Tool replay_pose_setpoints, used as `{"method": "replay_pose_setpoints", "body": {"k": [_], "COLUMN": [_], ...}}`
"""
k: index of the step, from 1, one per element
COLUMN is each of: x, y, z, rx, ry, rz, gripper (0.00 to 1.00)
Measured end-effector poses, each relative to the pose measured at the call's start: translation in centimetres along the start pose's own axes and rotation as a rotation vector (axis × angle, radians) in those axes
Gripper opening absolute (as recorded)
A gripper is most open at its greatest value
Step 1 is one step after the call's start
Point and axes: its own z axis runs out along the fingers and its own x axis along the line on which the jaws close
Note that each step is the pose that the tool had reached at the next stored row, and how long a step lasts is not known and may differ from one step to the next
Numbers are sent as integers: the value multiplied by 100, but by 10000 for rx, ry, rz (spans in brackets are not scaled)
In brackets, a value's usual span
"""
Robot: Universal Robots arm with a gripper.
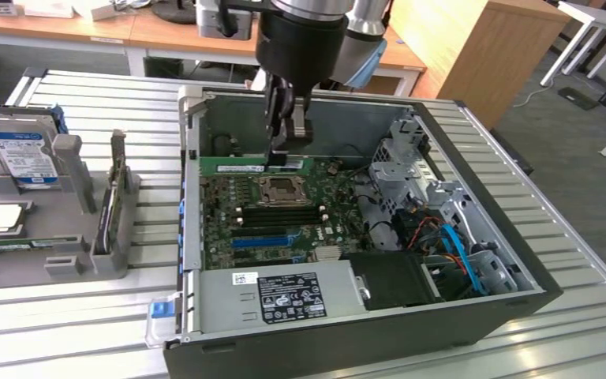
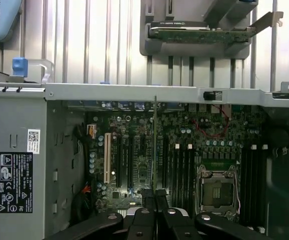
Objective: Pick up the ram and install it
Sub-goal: 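Pick up the ram and move it above insertion slot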
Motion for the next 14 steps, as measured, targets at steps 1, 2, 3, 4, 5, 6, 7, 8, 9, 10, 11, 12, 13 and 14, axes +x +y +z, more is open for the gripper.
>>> {"method": "replay_pose_setpoints", "body": {"k": [1,2,3,4,5,6,7,8,9,10,11,12,13,14], "x": [0,0,0,0,0,0,0,0,0,0,0,0,0,0], "y": [-16,-33,-50,-66,-84,-101,-117,-131,-143,-153,-163,-175,-185,-196], "z": [0,0,0,-1,0,-1,-1,-1,-1,-1,-1,-1,-1,-1], "rx": [0,0,0,0,1,1,1,1,1,2,2,3,3,4], "ry": [0,0,0,0,0,0,0,0,0,0,-1,-1,-1,-1], "rz": [8,17,25,34,42,51,60,72,88,108,129,152,173,193], "gripper": [12,12,12,12,12,12,12,12,12,12,12,12,12,12]}}
